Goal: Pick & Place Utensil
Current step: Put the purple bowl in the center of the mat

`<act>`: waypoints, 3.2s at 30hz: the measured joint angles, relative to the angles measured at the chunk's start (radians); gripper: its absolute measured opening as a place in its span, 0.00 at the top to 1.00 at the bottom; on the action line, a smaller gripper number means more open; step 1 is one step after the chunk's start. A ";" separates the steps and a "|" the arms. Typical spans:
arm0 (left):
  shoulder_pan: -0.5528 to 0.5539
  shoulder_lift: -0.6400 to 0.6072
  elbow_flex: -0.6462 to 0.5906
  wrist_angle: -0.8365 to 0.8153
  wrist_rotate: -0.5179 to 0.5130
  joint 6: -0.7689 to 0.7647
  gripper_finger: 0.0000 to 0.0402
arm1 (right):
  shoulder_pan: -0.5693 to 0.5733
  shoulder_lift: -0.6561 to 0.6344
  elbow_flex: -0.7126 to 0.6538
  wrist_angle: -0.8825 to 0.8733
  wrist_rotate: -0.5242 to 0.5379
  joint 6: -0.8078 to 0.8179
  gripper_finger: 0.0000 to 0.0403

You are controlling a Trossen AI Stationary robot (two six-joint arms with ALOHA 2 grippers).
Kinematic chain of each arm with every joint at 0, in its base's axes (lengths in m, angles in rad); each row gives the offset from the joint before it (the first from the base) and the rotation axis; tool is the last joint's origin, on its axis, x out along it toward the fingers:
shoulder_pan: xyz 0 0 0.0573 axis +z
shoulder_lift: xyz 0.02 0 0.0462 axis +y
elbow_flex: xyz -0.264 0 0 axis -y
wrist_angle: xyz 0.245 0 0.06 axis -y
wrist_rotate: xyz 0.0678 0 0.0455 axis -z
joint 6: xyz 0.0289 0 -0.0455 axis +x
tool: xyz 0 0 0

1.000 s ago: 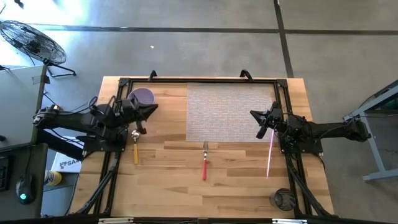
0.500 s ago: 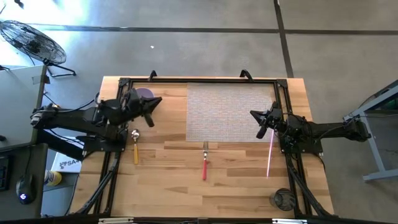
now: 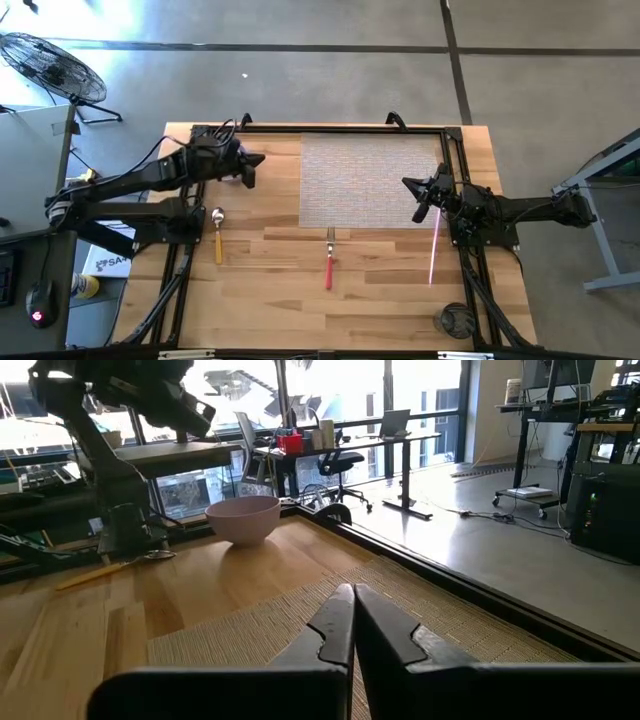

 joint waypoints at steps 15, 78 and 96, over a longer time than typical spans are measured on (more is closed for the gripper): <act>0.044 0.042 0.000 -0.133 0.084 0.008 0.99 | 0.000 0.000 0.000 0.000 0.000 0.000 0.99; 0.142 0.355 -0.002 -0.374 -0.211 -0.096 0.52 | 0.000 0.000 0.000 0.000 0.000 0.000 0.99; 0.141 0.475 -0.002 -0.315 -0.207 -0.065 0.84 | 0.000 0.000 0.000 0.000 0.000 0.000 0.99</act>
